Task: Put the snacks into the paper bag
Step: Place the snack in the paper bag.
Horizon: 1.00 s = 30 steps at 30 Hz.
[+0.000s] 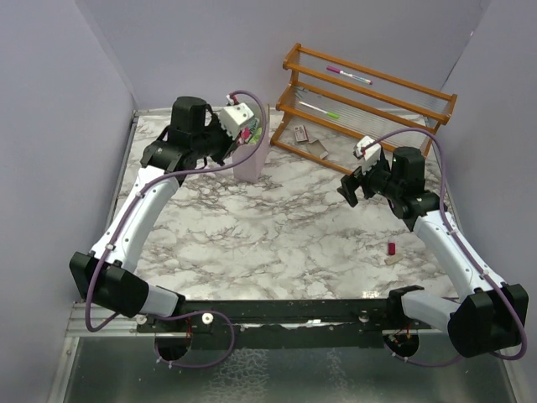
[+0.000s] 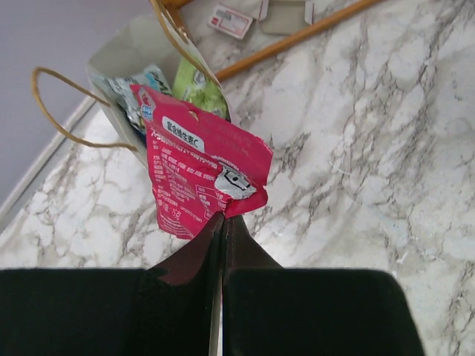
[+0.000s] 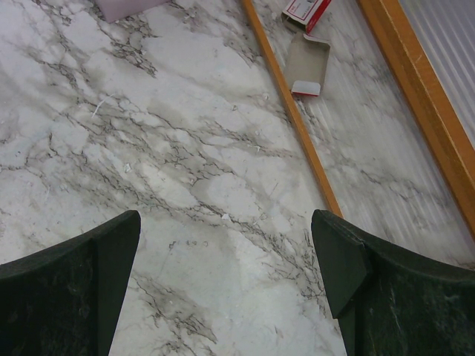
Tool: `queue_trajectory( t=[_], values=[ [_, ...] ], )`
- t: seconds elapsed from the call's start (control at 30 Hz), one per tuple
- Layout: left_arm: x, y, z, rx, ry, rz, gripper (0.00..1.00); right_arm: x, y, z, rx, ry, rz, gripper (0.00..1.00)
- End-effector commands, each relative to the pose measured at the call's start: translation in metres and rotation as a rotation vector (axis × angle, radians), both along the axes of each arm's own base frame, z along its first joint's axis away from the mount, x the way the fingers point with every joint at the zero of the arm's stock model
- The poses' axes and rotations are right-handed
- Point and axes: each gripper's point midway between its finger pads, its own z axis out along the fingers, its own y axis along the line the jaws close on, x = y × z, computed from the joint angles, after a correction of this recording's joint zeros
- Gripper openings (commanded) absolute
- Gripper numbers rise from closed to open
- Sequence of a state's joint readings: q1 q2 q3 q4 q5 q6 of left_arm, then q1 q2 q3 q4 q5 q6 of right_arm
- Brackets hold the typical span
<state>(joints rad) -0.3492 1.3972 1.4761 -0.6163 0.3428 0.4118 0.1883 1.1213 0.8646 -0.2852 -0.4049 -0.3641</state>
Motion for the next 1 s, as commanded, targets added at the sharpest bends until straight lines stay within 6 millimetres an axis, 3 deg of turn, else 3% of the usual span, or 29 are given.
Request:
queue_trajectory(
  t=[0.0,0.3,0.47,0.97],
  values=[
    [0.016,-0.02,0.049,-0.143,-0.101,-0.006,0.0,-0.001,0.0,-0.001,-0.001,-0.006,0.011,0.99],
    [0.046,-0.038,0.07,-0.246,-0.142,0.0,0.0,-0.001,0.0,0.001,-0.002,-0.01,0.009,0.99],
    [0.059,-0.047,0.07,-0.303,-0.127,0.004,0.0,-0.001,0.0,0.001,-0.001,-0.012,0.011,0.99],
    [0.109,-0.046,0.033,-0.461,0.052,-0.017,0.0,0.0,-0.001,-0.002,-0.007,-0.006,0.007,0.99]
  ],
)
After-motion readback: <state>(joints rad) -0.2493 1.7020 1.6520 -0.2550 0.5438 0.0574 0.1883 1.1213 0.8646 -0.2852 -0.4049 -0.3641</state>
